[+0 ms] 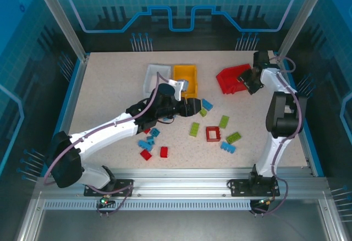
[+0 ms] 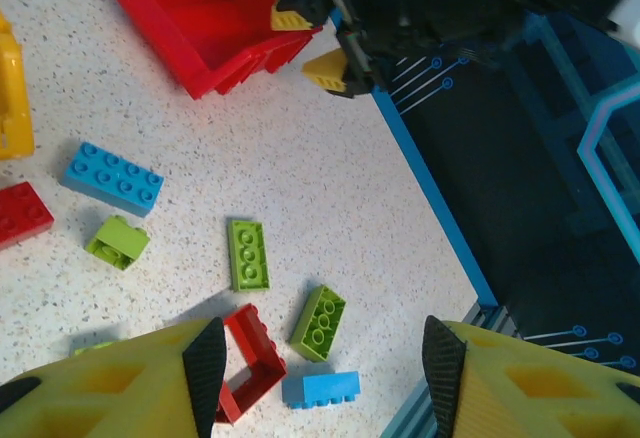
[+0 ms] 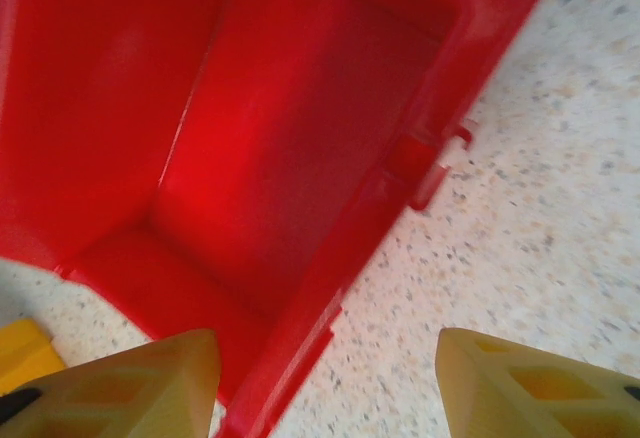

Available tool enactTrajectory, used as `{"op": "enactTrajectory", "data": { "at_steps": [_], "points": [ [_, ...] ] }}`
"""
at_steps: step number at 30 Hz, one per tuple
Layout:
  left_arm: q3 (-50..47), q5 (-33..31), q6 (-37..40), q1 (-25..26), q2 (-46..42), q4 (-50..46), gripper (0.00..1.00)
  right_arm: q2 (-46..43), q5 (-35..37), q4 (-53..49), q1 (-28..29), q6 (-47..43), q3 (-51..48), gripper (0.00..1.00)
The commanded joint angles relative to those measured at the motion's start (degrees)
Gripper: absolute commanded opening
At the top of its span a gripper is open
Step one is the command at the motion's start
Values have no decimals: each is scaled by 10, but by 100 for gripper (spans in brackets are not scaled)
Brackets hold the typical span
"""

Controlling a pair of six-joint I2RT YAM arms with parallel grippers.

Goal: Sort the legos into containers by color

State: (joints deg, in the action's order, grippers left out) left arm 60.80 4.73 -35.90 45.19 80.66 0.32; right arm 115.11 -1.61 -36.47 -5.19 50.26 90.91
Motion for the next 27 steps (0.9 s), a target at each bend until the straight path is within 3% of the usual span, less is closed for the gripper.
{"op": "enactTrajectory", "data": {
  "at_steps": [1,4,7,12,17,22,27],
  "points": [
    [-17,-26,8,6,-22,17,59,37,-23,-5,-3,15,48,57],
    [-20,-30,11,7,-28,8,59,66,-18,-29,-3,8,74,49],
    [-15,-39,24,7,-35,-7,59,68,10,-52,7,-20,86,31],
    [-12,-58,47,6,-53,-32,58,85,57,-112,47,-116,140,11],
    [-12,-75,62,4,-73,-57,59,74,85,-127,92,-171,141,7],
    [-28,-88,65,0,-93,-69,59,65,59,-125,127,-210,127,6],
    [-40,-91,64,-4,-111,-76,59,15,41,-109,139,-233,51,4]
  ]
}}
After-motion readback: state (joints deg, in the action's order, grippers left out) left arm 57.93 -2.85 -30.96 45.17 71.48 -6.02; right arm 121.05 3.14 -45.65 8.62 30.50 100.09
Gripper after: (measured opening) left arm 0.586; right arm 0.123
